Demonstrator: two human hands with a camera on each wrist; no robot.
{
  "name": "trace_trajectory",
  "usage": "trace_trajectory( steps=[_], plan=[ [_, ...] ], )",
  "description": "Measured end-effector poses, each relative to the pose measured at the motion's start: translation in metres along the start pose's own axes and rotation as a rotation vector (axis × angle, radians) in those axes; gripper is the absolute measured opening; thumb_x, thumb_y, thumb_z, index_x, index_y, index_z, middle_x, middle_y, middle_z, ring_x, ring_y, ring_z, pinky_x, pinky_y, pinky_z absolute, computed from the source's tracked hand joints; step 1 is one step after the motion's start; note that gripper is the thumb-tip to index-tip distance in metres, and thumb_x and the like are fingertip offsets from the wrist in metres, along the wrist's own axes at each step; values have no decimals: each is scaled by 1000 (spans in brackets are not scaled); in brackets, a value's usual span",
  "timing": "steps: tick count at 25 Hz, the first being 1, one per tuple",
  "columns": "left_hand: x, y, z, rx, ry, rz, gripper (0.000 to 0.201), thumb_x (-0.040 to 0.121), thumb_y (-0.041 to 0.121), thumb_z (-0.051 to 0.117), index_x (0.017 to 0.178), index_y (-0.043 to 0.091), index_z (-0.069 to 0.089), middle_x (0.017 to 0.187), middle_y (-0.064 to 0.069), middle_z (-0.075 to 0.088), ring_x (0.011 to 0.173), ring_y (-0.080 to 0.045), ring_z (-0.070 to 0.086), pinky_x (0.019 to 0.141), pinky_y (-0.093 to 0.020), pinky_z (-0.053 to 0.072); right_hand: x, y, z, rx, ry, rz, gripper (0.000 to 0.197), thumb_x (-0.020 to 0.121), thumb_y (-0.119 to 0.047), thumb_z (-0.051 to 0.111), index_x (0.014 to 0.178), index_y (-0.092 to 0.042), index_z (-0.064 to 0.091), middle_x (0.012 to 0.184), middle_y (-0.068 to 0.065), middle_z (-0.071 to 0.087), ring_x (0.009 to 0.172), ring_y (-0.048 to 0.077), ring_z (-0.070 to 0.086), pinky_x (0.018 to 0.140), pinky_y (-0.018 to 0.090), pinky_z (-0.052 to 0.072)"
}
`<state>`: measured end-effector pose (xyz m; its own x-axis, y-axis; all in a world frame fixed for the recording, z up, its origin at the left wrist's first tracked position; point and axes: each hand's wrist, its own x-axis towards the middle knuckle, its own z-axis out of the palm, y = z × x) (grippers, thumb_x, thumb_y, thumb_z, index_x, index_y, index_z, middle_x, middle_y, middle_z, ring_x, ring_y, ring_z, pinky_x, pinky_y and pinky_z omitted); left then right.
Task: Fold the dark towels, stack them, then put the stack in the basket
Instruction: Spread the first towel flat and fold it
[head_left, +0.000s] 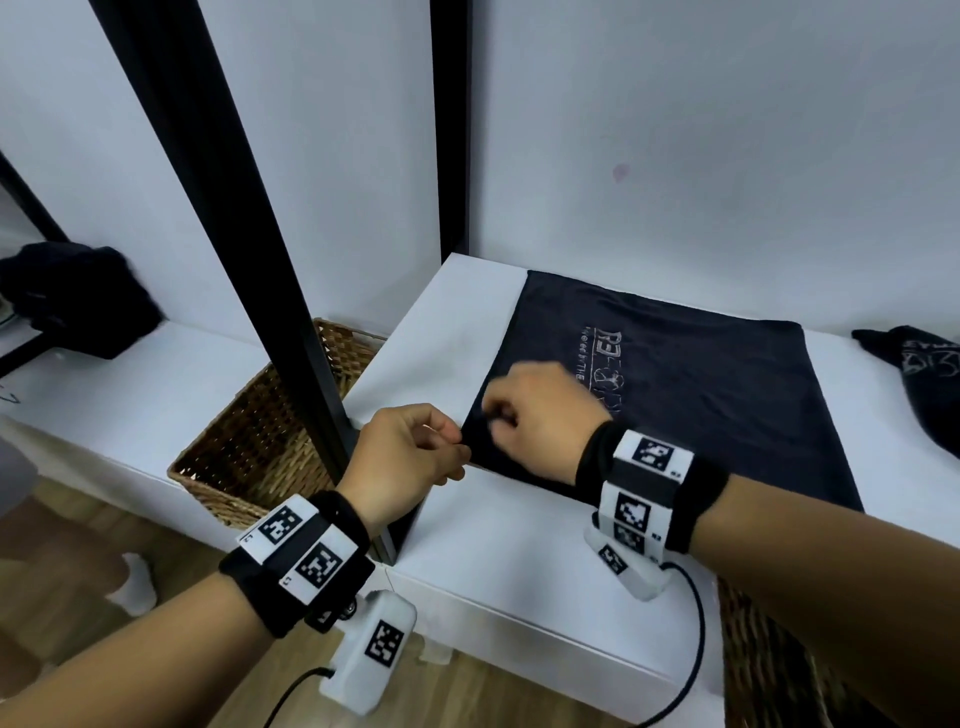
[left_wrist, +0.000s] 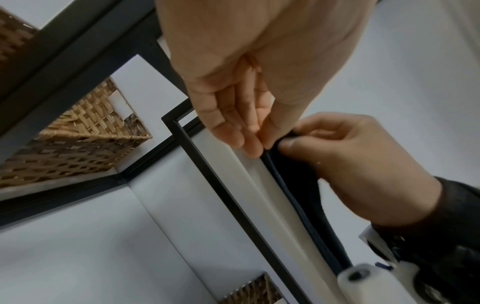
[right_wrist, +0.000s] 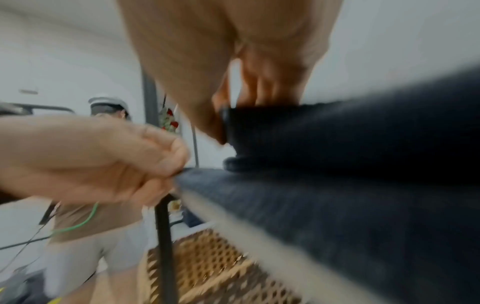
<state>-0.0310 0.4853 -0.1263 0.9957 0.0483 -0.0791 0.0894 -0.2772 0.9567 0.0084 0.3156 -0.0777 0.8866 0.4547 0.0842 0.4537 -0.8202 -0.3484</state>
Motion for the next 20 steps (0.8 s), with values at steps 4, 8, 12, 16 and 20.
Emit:
trace_trajectory(
  steps=[4, 8, 12, 16, 20],
  plan=[
    [0, 1, 0, 31, -1, 42, 12, 77, -1, 75, 78, 2, 64, 66, -17, 70, 62, -27, 70, 66, -45, 57, -6, -5, 9, -83, -211, -65, 23, 91, -27, 53, 104, -23, 71, 99, 2, 58, 94, 26, 58, 76, 34, 48],
    [-2, 3, 0, -8, -30, 48, 15, 79, 0, 74, 88, 9, 64, 69, -17, 72, 69, -34, 70, 72, -47, 57, -8, -3, 15, -78, -196, -101, 24, 93, -27, 49, 105, -26, 70, 91, -3, 49, 93, 25, 57, 75, 34, 47],
    [-1, -1, -5, 113, -78, 136, 19, 75, 3, 76, 88, 16, 70, 69, -4, 73, 68, -19, 71, 75, -37, 58, -16, -2, 20, -7, -160, -132, 22, 89, -25, 55, 106, -25, 70, 96, -1, 64, 89, 22, 60, 78, 36, 52],
    [-2, -3, -8, 835, -63, 589, 20, 74, 17, 72, 93, 24, 71, 73, 10, 63, 67, -15, 63, 54, -29, 49, -45, 22, -7, 255, -81, -100, 23, 82, -16, 67, 104, -21, 71, 91, -9, 69, 75, 4, 63, 72, 13, 49],
    [5, -1, -12, 1038, -96, 815, 8, 77, 13, 70, 84, 16, 67, 91, 2, 60, 77, -22, 56, 61, -35, 46, -134, 89, -28, -95, -106, 19, 29, 78, -40, 63, 106, -31, 65, 101, -15, 63, 94, 9, 58, 80, 33, 53]
  ],
)
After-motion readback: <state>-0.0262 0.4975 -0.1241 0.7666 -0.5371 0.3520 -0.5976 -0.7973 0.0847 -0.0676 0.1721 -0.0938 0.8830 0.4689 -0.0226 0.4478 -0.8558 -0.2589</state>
